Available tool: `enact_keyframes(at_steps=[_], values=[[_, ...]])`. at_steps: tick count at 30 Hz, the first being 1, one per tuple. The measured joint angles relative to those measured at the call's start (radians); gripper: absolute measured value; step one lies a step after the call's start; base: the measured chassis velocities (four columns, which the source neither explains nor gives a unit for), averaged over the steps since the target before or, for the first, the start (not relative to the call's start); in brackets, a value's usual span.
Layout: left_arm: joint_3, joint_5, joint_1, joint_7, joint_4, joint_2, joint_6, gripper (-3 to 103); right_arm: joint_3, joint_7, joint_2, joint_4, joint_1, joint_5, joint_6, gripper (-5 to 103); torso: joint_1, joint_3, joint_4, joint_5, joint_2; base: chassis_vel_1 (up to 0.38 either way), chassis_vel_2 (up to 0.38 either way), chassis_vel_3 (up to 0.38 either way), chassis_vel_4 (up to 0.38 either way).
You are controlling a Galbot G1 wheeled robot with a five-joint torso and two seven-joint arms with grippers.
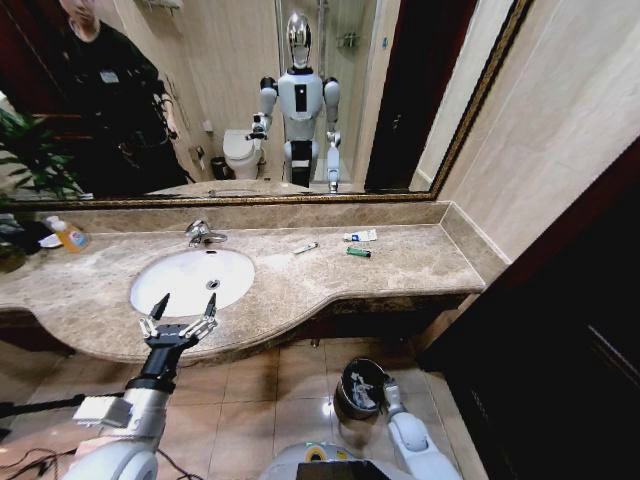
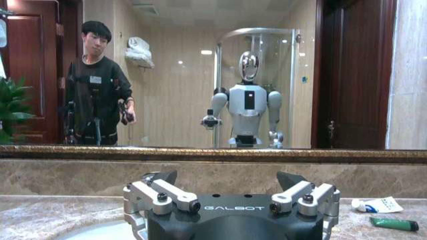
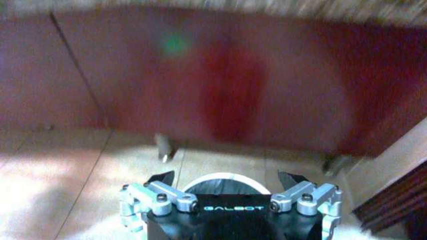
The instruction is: Pick up the trash from the sink and place it in the trash bin.
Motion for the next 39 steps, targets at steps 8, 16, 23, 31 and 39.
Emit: enact_keyframes(at_steps=[8, 16, 23, 31, 39], values=[[0.000, 0.000, 0.000, 0.000, 0.000, 0.000, 0.000, 100, 0.032, 0.019, -0.043, 0.291, -0.116, 0.066, -0.015, 100, 0.000, 0.000, 0.0000, 0.0001, 0.000, 0.000, 0.000, 0.000, 0.000], [0.000, 0.000, 0.000, 0.000, 0.000, 0.000, 0.000, 100, 0.058, 0.011, -0.079, 0.529, -0.206, 0.070, -0.034, 100, 0.000, 0.000, 0.0000, -0.0001, 0.000, 0.000, 0.000, 0.000, 0.000], [0.000, 0.000, 0.000, 0.000, 0.000, 0.000, 0.000, 100, 0.065, 0.012, -0.121, 0.649, -0.145, 0.145, -0.084, 100, 0.000, 0.000, 0.0001, 0.0002, 0.000, 0.000, 0.000, 0.000, 0.000], [0.000, 0.000, 0.000, 0.000, 0.000, 0.000, 0.000, 100, 0.042, -0.002, -0.190, 0.746, -0.007, 0.240, -0.204, 100, 0.000, 0.000, -0.0001, 0.0000, 0.000, 0.000, 0.000, 0.000, 0.000], [0.000, 0.000, 0.000, 0.000, 0.000, 0.000, 0.000, 100, -0.027, -0.144, -0.248, 0.553, 0.291, 0.302, -0.212, 100, 0.000, 0.000, 0.0003, 0.0002, 0.000, 0.000, 0.000, 0.000, 0.000]])
